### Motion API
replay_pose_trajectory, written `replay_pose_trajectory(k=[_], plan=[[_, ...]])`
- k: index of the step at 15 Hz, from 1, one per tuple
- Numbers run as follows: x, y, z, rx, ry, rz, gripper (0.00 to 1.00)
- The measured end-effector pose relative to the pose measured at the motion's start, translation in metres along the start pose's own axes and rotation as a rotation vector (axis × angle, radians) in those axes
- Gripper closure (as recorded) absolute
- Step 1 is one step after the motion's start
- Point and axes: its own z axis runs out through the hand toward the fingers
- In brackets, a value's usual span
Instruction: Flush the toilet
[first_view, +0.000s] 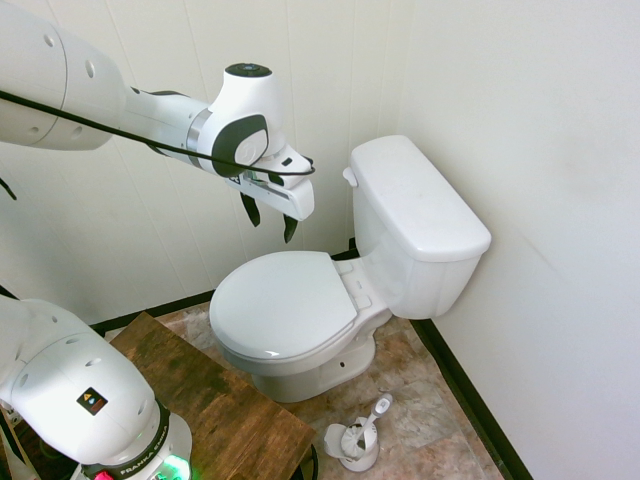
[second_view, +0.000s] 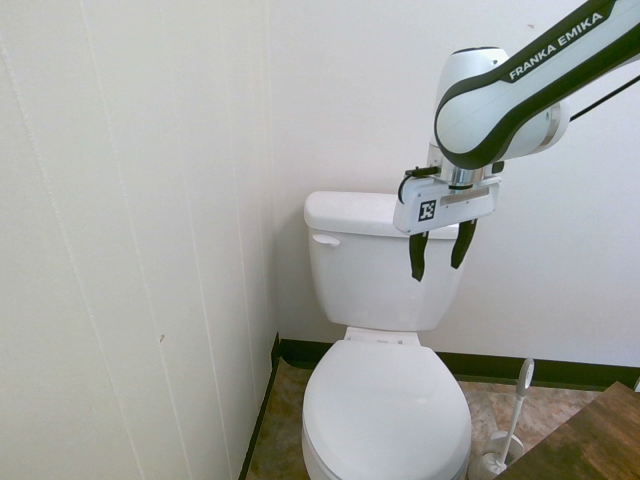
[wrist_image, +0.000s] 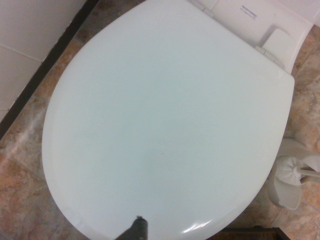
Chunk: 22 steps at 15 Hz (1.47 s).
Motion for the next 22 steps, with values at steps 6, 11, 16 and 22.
replay_pose_trajectory(k=[6, 11, 16, 22], plan=[[0.012, -0.035, 0.001, 0.051, 0.017, 0.028, 0.00], [0.050, -0.128, -0.008, 0.113, 0.028, 0.116, 0.00], [0.110, -0.193, -0.002, 0.146, 0.092, 0.255, 0.00], [0.147, -0.228, 0.001, 0.121, 0.122, 0.351, 1.00]])
